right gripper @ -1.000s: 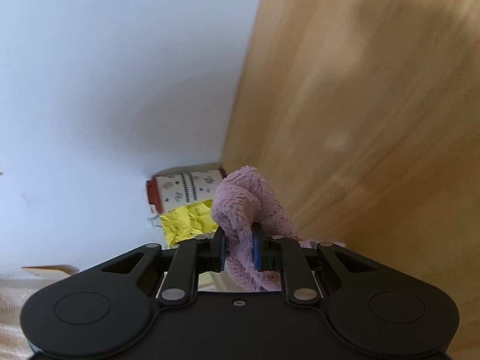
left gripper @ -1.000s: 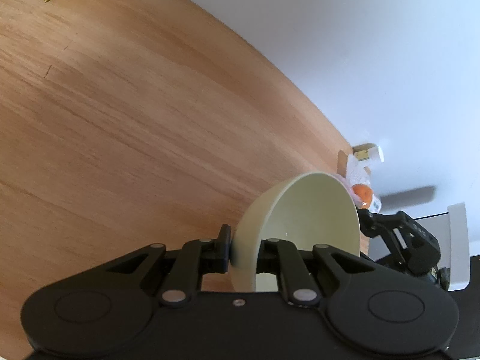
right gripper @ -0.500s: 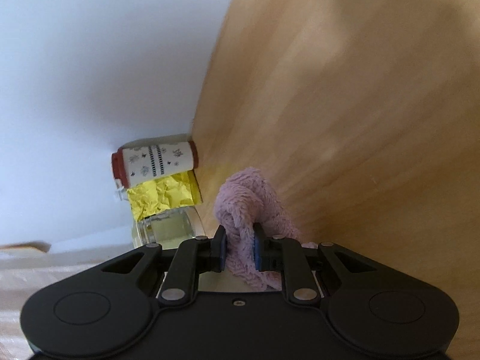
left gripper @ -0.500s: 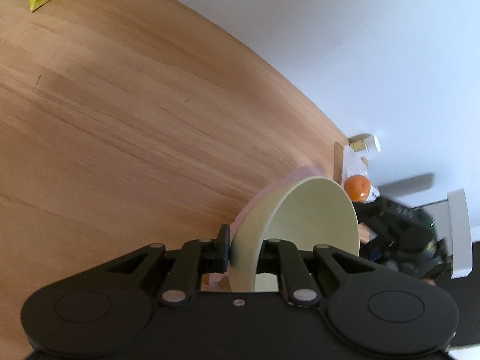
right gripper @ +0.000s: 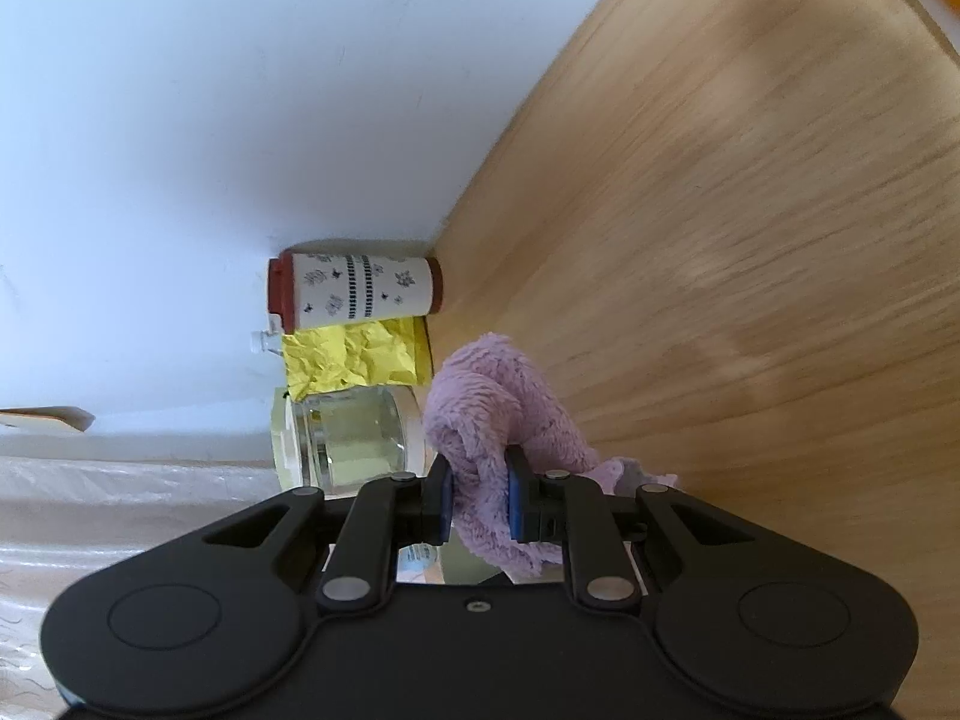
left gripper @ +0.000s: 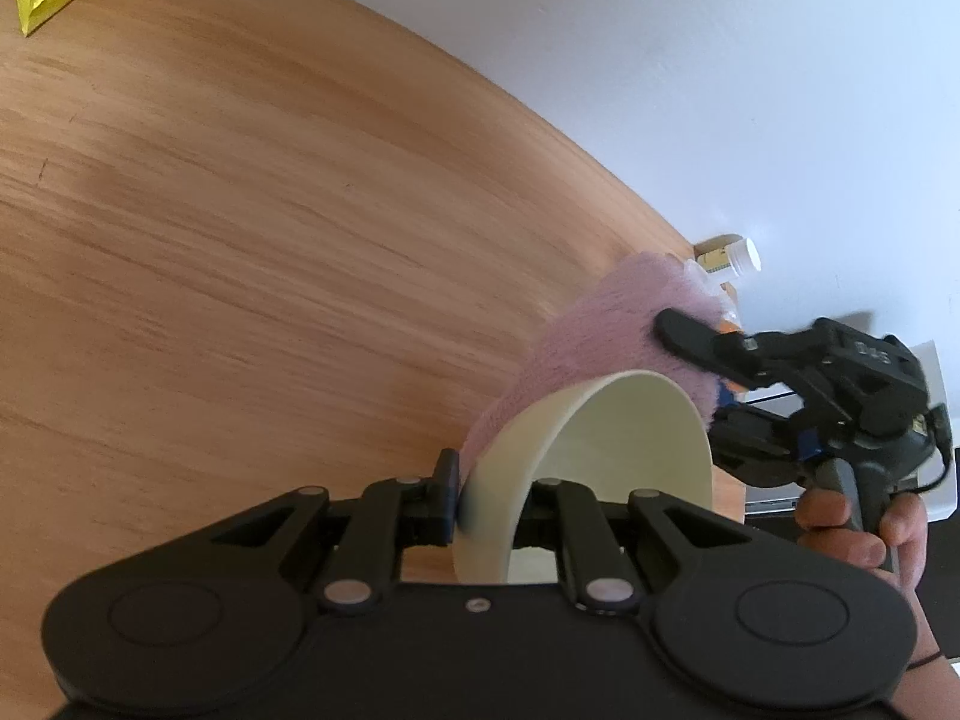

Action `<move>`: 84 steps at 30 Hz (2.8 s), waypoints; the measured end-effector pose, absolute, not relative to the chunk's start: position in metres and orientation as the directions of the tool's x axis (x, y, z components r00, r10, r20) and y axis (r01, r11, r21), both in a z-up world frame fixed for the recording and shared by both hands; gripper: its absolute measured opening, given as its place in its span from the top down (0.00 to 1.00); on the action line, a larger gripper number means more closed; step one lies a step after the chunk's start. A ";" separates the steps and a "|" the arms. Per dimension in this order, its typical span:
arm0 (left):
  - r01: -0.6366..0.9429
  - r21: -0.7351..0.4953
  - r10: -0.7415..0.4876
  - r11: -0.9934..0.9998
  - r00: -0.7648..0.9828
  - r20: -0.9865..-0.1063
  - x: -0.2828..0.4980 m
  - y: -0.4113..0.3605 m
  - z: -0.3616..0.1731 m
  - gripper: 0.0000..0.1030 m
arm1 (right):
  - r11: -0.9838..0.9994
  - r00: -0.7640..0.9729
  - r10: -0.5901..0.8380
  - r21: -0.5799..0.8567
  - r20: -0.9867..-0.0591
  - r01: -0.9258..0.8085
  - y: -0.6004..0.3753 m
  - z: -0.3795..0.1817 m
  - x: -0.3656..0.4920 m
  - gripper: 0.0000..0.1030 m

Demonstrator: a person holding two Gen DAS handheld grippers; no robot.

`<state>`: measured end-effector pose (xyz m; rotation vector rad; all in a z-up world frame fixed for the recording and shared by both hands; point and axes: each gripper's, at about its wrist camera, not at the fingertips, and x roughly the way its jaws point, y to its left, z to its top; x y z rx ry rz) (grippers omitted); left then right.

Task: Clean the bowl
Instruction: 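Wipe the bowl's outer wall with the towel in the right tool, then lower the held bowl back onto the table with the left tool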

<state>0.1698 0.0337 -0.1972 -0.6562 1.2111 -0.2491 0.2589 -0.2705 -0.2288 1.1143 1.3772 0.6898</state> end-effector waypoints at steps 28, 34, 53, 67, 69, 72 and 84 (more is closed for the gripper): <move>-0.048 -0.564 -0.523 0.824 0.316 -0.791 0.177 0.023 -0.188 0.86 | 0.420 -0.154 0.906 0.880 -0.394 0.221 -0.239 -0.270 0.277 0.80; -0.001 -0.542 -0.517 0.841 0.297 -0.803 0.179 0.017 -0.186 0.86 | 0.467 -0.217 0.870 0.881 -0.444 0.071 -0.221 -0.236 0.289 0.80; 0.006 -0.548 -0.531 0.836 0.259 -0.807 0.188 0.014 -0.194 0.86 | 0.531 -0.414 0.766 0.847 -0.493 -0.027 -0.165 -0.251 0.295 0.80; -0.079 -0.601 -0.546 0.795 0.340 -0.766 0.194 0.032 -0.192 0.85 | 0.438 -0.191 0.894 0.881 -0.405 0.182 -0.224 -0.263 0.277 0.80; -0.107 -0.609 -0.543 0.786 0.354 -0.762 0.195 0.034 -0.193 0.85 | 0.414 -0.129 0.910 0.885 -0.395 0.211 -0.236 -0.263 0.271 0.80; -0.157 -0.629 -0.544 0.762 0.373 -0.752 0.197 0.040 -0.198 0.86 | 0.391 -0.047 0.919 0.889 -0.392 0.239 -0.254 -0.258 0.264 0.80; -0.289 -0.633 -0.488 0.718 0.440 -0.754 0.201 0.048 -0.210 0.85 | 0.340 0.212 0.887 0.891 -0.410 0.301 -0.298 -0.239 0.219 0.82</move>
